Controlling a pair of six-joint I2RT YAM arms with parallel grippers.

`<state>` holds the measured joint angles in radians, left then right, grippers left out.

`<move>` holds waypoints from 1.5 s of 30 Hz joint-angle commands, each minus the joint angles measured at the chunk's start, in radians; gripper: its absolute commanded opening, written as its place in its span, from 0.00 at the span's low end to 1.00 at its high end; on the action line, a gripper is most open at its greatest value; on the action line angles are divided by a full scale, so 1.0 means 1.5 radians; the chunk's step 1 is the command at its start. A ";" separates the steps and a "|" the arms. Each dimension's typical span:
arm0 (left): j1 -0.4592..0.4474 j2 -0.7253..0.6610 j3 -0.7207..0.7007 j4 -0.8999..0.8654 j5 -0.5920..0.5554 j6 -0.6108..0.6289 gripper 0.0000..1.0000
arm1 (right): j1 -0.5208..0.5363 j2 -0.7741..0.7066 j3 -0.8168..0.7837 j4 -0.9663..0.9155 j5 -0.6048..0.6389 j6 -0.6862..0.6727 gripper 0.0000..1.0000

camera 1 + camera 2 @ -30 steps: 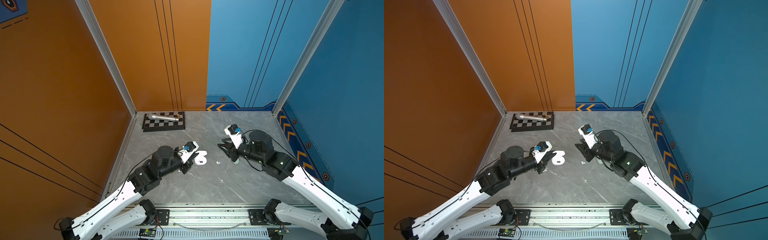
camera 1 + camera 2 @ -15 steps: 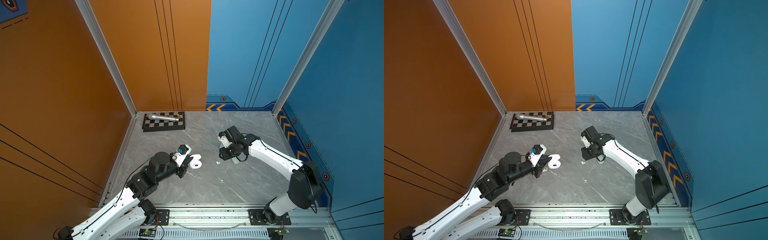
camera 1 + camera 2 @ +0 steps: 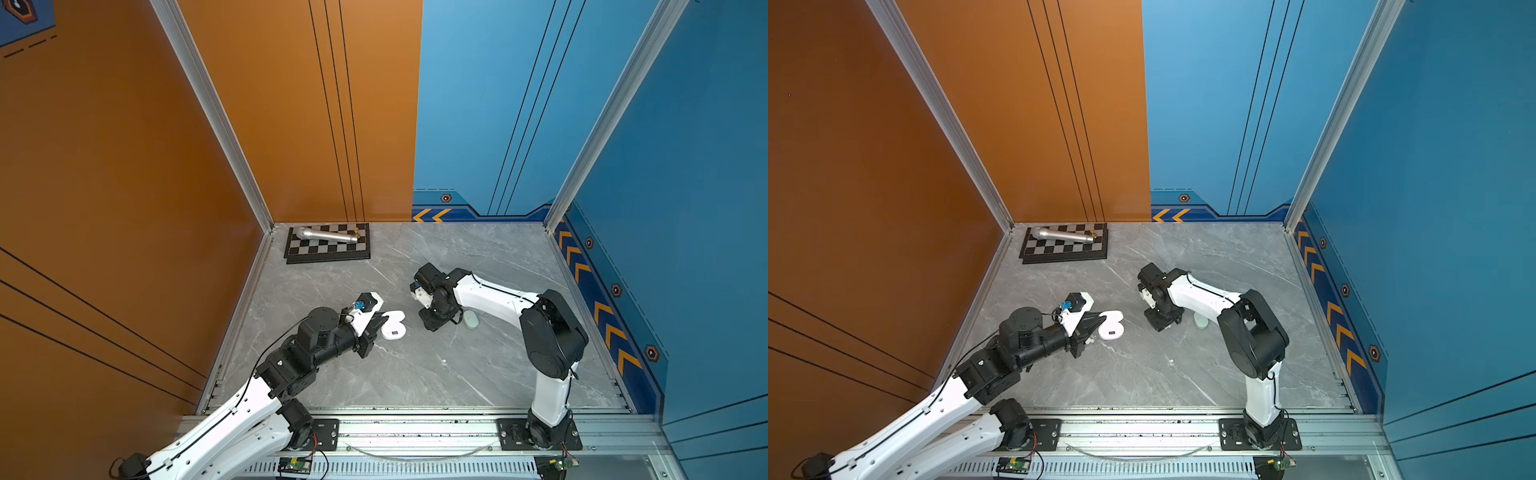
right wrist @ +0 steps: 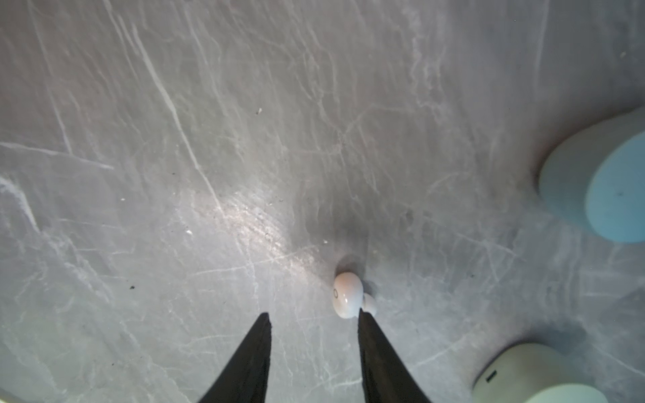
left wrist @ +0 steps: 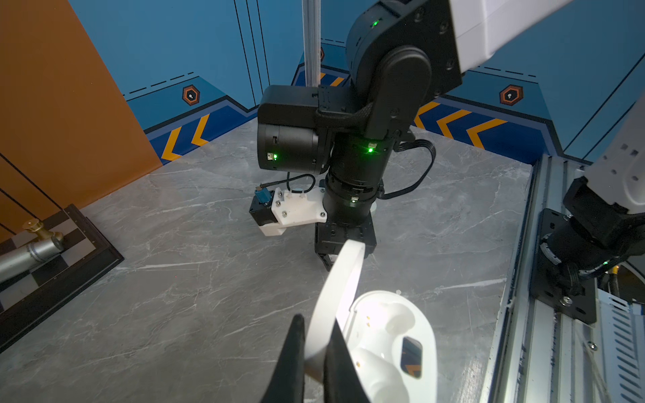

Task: Insert wireless bluetooth earbuds into charging case
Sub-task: Pick up the wireless bluetooth earbud from the center of the table.

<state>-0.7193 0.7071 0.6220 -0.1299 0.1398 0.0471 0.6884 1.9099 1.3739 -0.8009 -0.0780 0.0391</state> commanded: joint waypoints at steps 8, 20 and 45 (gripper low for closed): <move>0.012 -0.009 -0.014 0.022 0.018 0.003 0.00 | -0.005 0.045 0.024 -0.016 0.028 -0.018 0.41; 0.012 -0.006 -0.014 0.028 0.020 -0.003 0.00 | -0.008 0.063 0.024 -0.013 0.021 -0.015 0.26; 0.014 0.011 -0.001 0.032 0.021 -0.002 0.00 | -0.020 0.060 -0.002 -0.008 0.023 -0.015 0.21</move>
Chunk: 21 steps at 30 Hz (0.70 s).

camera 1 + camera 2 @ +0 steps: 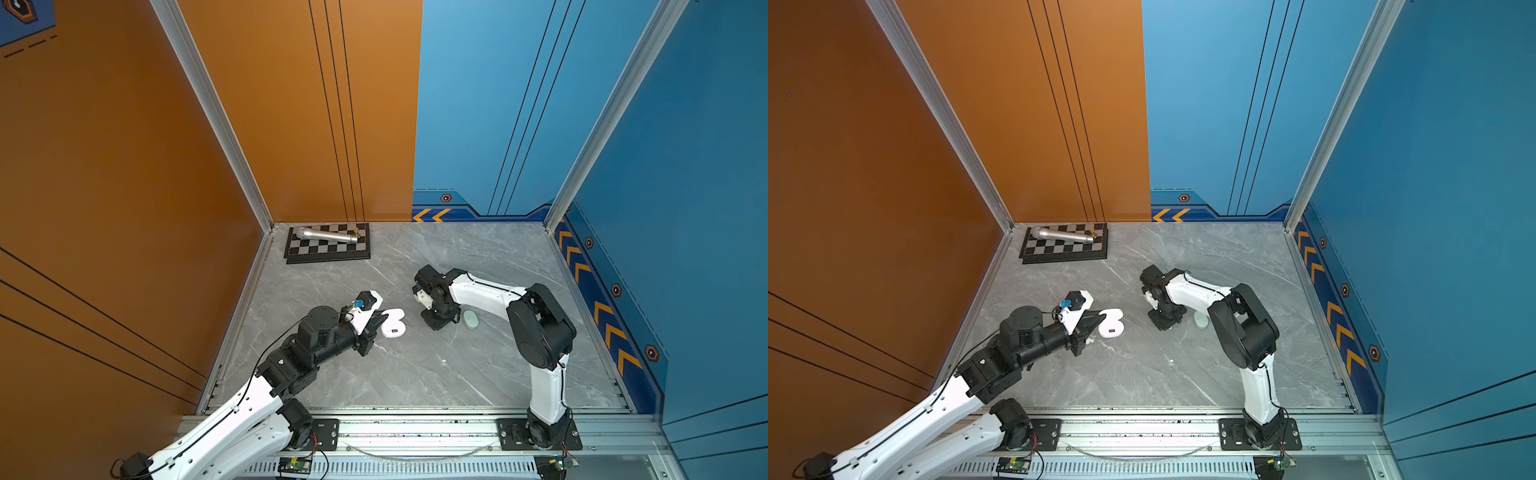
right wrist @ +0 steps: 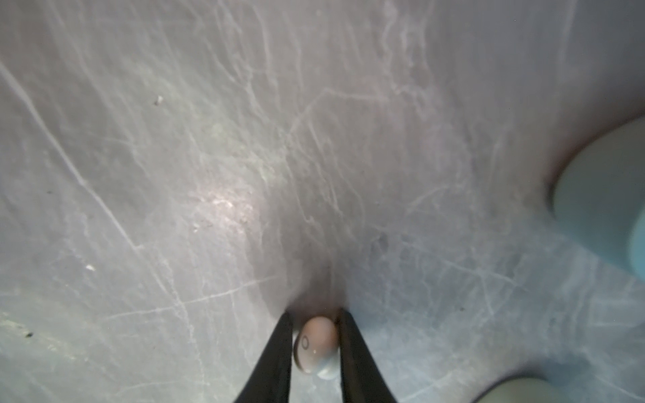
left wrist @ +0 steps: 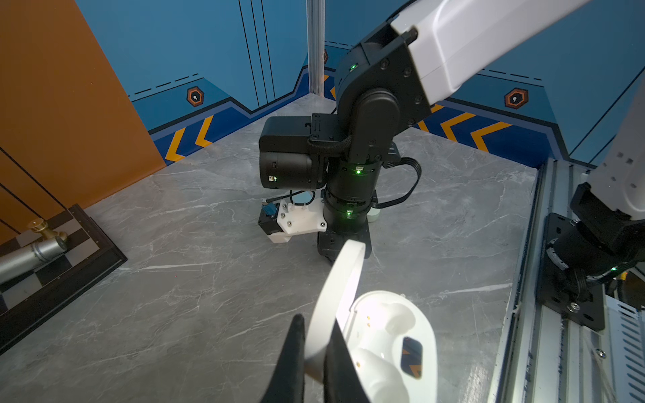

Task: Insert wireless bluetooth earbuds into charging case
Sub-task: Pick up the wireless bluetooth earbud from the center of the table.

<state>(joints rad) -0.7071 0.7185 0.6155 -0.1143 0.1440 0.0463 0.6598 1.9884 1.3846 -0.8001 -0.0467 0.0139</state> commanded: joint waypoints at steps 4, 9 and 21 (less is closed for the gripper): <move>0.005 0.011 -0.003 0.032 0.023 -0.001 0.00 | -0.006 -0.004 -0.006 -0.008 -0.011 0.009 0.15; 0.004 0.032 -0.030 0.096 0.019 -0.009 0.00 | -0.029 -0.050 0.003 -0.005 -0.061 0.042 0.13; 0.001 0.156 -0.091 0.354 -0.056 -0.022 0.00 | -0.114 -0.224 0.011 0.004 -0.267 0.144 0.14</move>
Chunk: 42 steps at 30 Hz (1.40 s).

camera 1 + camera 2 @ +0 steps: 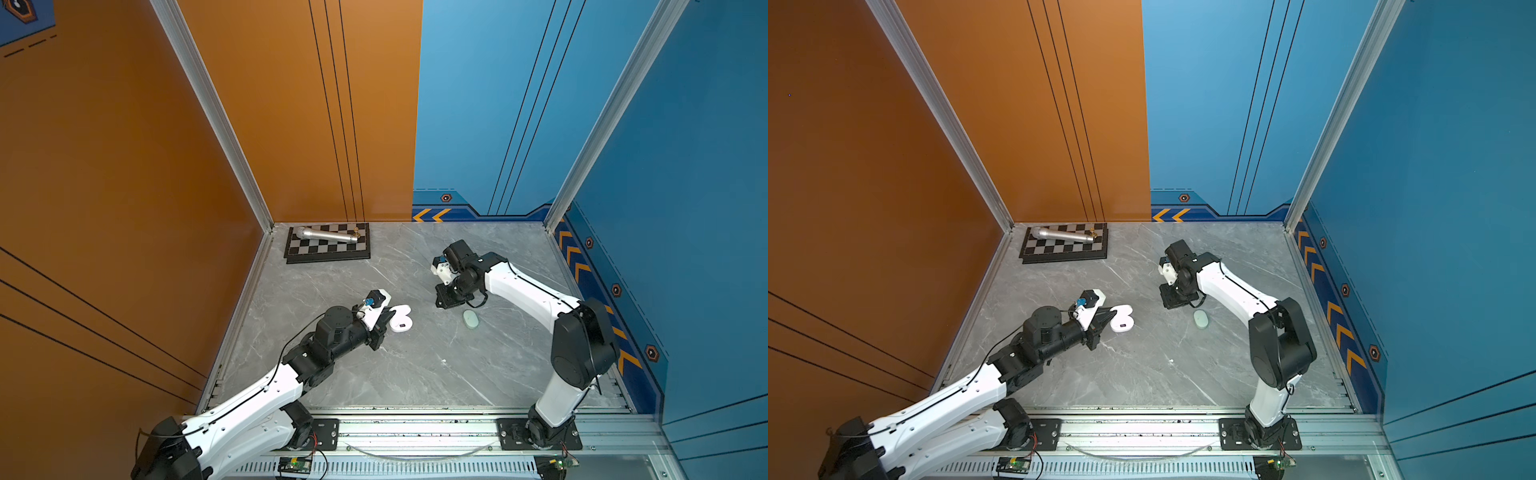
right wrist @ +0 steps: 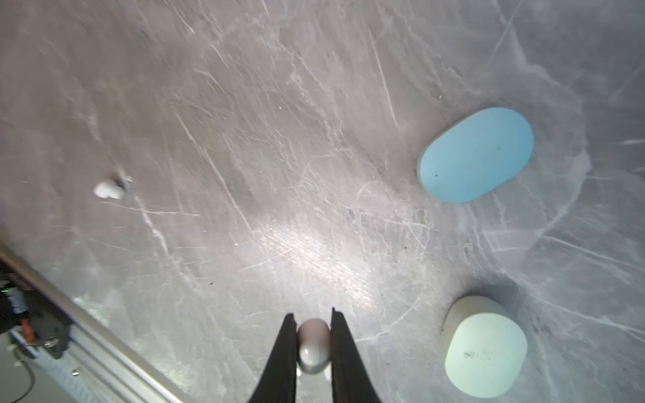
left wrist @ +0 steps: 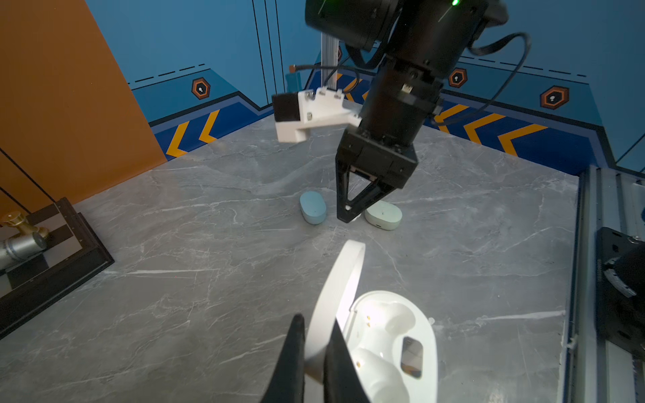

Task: Insert wireless bluetooth earbuds into charging case
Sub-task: Pick up the wireless bluetooth earbud from the center of the table, then insert the wireless bluetooth earbud into the charging case.

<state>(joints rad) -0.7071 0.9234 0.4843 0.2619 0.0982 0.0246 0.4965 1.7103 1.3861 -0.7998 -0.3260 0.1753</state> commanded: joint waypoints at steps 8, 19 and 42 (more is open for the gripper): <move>0.001 0.106 0.030 0.166 -0.006 -0.008 0.00 | 0.007 -0.156 -0.026 0.068 -0.232 0.081 0.16; 0.005 0.117 0.053 0.165 0.019 -0.043 0.00 | 0.041 -0.192 -0.067 0.152 -0.307 0.118 0.16; 0.016 0.112 0.078 0.165 0.071 -0.085 0.00 | 0.029 -0.185 -0.092 0.169 -0.312 0.096 0.18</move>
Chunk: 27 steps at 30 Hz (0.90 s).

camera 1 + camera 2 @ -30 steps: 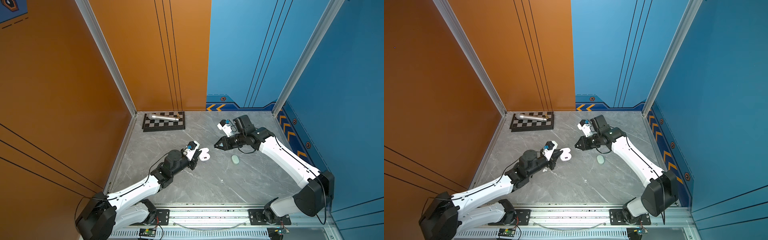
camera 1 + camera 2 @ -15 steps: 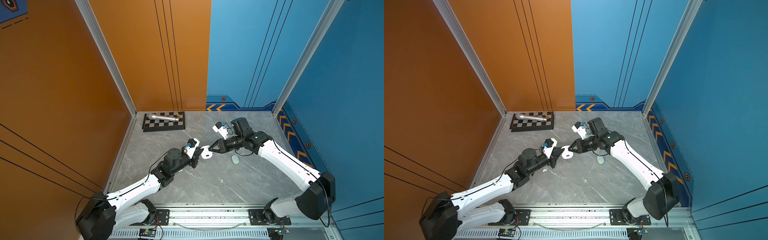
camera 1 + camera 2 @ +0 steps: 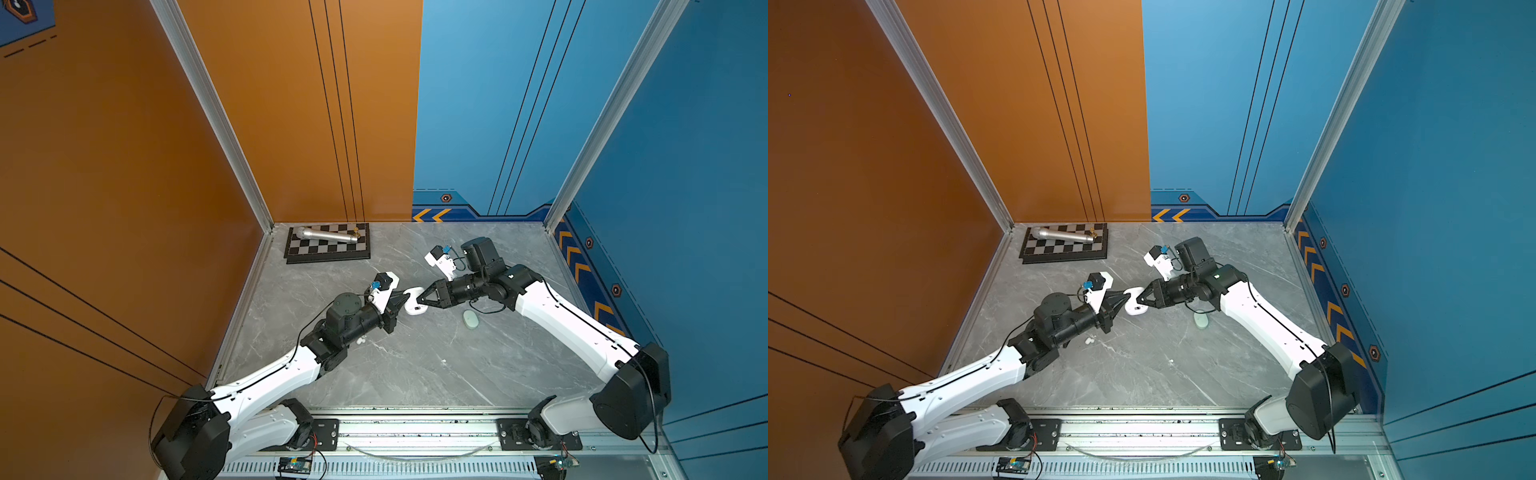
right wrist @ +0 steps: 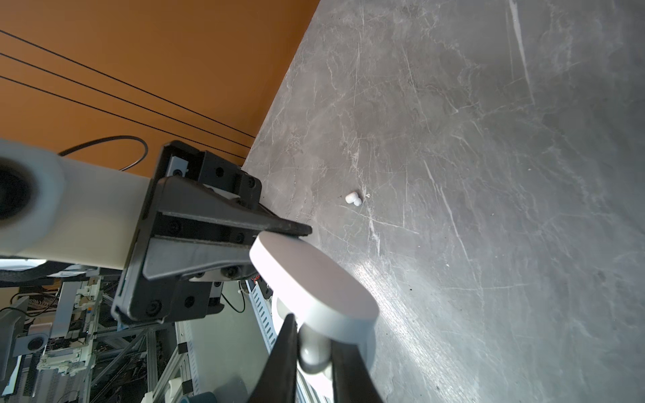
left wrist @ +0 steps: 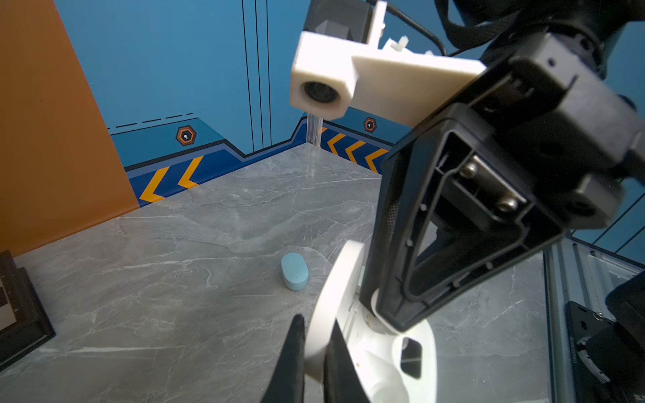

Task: Insert wireless bluetooth earbuds into charging case
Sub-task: Insert the wireless bluetooth earbud into the charging case.

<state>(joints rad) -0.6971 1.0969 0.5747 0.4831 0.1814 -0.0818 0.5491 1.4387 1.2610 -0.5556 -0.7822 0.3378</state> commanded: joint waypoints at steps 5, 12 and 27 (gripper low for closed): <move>0.015 -0.006 0.018 0.018 0.017 -0.019 0.00 | -0.007 -0.006 -0.010 0.006 -0.012 -0.013 0.22; 0.018 -0.004 0.022 0.018 0.024 -0.024 0.00 | -0.005 -0.007 -0.008 0.007 -0.007 -0.012 0.33; 0.019 0.002 0.024 0.018 0.034 -0.021 0.00 | -0.004 -0.023 0.027 0.030 0.068 0.010 0.48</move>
<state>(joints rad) -0.6750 1.1038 0.5850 0.4805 0.2001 -0.1062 0.5442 1.4353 1.2690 -0.5377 -0.7265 0.3386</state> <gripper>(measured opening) 0.110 0.481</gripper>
